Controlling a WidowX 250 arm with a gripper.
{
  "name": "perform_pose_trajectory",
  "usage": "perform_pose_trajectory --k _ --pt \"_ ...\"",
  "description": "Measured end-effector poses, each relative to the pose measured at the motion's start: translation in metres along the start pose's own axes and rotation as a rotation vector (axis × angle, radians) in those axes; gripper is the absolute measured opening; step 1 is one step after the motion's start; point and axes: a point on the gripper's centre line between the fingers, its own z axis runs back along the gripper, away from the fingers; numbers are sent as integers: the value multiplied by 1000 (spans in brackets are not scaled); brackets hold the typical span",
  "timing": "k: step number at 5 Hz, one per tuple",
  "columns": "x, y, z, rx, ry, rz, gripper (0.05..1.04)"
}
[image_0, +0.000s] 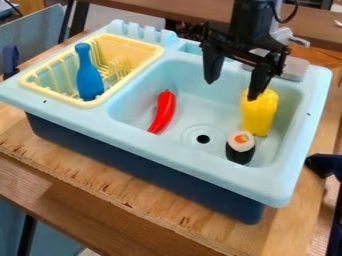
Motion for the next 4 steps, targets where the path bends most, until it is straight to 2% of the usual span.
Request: perform_pose_trajectory --k 1,3,4 --pt "7 -3 -1 -22 -9 -4 999" --pt "15 -1 -16 -108 2 29 999" --pt "21 -3 -18 -118 -5 29 999"
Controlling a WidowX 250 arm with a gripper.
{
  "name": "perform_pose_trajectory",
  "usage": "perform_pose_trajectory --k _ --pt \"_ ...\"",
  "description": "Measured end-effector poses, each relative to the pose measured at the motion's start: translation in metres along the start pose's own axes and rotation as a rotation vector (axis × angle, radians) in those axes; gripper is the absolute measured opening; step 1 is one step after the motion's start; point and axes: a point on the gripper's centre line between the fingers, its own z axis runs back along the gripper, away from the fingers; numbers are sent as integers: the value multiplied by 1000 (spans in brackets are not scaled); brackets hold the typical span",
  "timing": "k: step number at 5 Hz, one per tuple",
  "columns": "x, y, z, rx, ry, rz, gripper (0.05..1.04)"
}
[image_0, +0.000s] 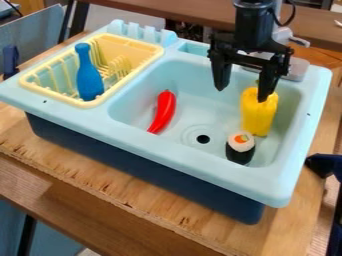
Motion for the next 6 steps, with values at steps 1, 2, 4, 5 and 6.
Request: perform_pose_trajectory --k 1,2,4,5,6 --pt "6 -1 -2 -2 -3 5 999" --pt "9 -9 2 -5 -11 -14 955" --pt "12 -16 -6 -5 3 -20 382" --pt "11 -16 -6 -2 5 -22 170" --pt "9 -15 -6 0 9 -21 91"
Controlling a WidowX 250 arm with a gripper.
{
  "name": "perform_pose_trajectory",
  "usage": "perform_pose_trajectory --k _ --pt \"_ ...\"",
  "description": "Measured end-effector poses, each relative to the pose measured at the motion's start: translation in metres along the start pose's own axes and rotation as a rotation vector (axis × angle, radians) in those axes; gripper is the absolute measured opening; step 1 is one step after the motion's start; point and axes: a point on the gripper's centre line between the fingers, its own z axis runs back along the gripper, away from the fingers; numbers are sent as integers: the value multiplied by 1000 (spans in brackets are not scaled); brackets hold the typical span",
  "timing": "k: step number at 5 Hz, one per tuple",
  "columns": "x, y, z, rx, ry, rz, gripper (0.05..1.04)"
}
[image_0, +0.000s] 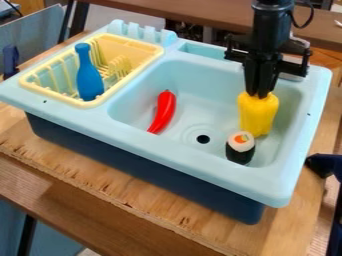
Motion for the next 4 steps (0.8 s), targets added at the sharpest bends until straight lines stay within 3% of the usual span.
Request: perform_pose_trajectory --k 1,2,3,4 --pt "-8 7 8 12 4 19 90" --pt "-20 35 45 43 -78 114 90" --pt "-31 51 54 60 -92 168 90" --pt "-34 73 49 51 -82 212 90"
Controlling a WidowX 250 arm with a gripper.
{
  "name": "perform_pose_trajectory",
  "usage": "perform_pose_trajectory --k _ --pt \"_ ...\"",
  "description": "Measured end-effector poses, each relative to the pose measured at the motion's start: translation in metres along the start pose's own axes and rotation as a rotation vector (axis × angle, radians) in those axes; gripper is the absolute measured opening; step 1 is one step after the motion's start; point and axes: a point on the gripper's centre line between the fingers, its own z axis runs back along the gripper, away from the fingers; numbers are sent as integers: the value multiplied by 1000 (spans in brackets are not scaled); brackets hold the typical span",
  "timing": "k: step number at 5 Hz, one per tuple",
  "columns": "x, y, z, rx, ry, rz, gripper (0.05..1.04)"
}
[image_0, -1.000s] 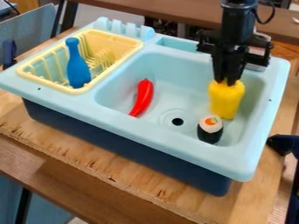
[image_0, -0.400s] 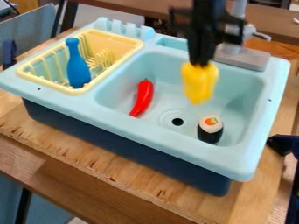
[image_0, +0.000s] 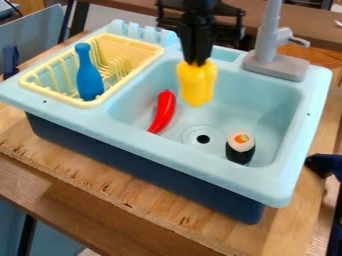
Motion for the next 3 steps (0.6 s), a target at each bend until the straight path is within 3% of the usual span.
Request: perform_pose_trajectory --k 1,2,3 --pt "1 -2 -8 -35 19 -19 90" --pt "5 -5 -27 -48 67 -28 90" --pt "8 -7 -31 -50 76 -37 90"
